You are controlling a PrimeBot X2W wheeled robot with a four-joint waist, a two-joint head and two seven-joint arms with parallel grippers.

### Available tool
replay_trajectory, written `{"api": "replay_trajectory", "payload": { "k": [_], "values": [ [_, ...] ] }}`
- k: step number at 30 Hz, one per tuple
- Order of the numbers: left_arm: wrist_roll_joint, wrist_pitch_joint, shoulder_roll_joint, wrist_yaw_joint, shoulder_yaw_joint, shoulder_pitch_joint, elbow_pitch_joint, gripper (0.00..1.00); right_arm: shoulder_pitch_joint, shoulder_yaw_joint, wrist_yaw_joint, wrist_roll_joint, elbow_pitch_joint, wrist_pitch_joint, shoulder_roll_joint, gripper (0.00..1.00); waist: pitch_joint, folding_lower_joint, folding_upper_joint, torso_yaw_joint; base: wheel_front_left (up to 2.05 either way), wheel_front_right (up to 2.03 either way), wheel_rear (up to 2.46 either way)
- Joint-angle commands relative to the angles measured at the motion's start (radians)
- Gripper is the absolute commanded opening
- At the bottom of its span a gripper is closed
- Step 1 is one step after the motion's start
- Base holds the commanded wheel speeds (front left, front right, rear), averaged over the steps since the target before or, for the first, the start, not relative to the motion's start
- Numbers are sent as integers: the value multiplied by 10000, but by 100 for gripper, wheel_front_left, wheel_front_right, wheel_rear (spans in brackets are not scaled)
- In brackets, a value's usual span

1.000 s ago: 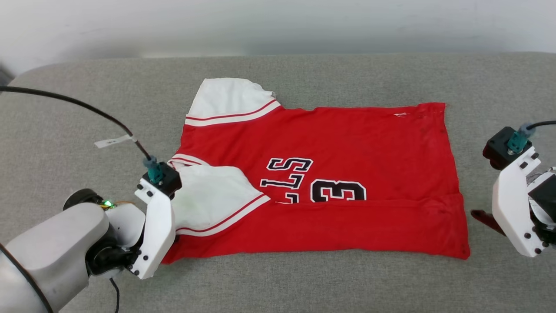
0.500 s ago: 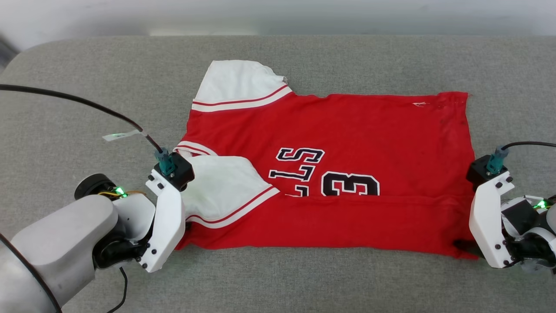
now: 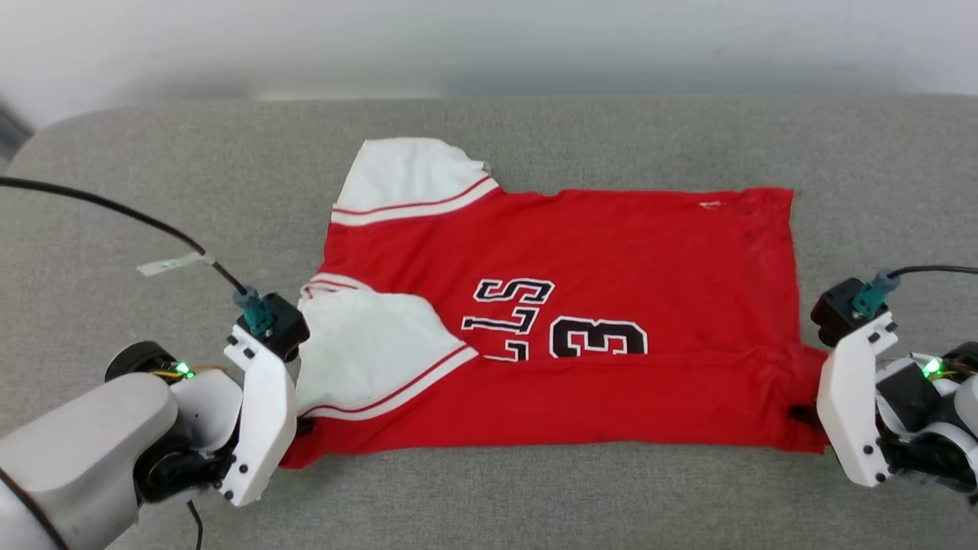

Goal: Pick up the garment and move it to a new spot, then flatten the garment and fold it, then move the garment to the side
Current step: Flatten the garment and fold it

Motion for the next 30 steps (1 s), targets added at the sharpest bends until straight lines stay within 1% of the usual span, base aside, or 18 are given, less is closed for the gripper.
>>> {"api": "replay_trajectory", "payload": {
  "k": [1,6,9,12,19,22,23,24,25,27,30],
  "values": [
    [-66,-19,147,3,-11,223,-139,0,247,6,-4,102,-268,-101,-236,0,-383,0,0,-40,0,0,0],
    [-202,47,582,5,-33,710,-703,0,949,-122,-4,428,-1208,-176,-999,0,-806,0,0,-42,0,0,0],
    [-210,114,726,104,-35,1047,-1098,0,1520,-261,-4,544,-1710,-76,-1461,0,-878,0,0,-44,0,0,0],
    [-218,181,852,246,-45,1353,-1286,0,1960,-591,-6,620,-1838,-91,-1665,0,-840,0,0,-87,0,0,0],
    [-7,190,734,368,-53,1673,-991,0,2557,-692,-6,408,-1566,288,-1295,0,-515,0,0,-170,0,0,0],
    [28,320,587,352,-65,1807,-715,0,2701,-765,-6,228,-1210,199,-910,0,-389,0,0,-152,0,0,0],
    [143,313,576,350,-61,1812,-612,16,2709,-820,-6,175,-1102,101,-767,15,-365,0,0,-144,0,0,0],
    [309,227,556,347,-56,1791,-533,73,2735,-865,-4,94,-1020,-4,-646,70,-352,0,0,-132,0,0,0],
    [334,162,523,345,-61,1800,-439,100,2763,-878,-6,44,-992,-98,-555,100,-356,0,0,-114,0,0,0],
    [448,20,557,303,-12,1689,-412,100,2749,-977,-4,-117,-1117,-338,-509,100,-405,0,0,-82,0,0,0],
    [391,-260,723,265,271,1379,-611,100,2693,-1258,-4,-419,-1540,-885,-651,100,-529,0,0,-43,0,0,0]
  ]
}}
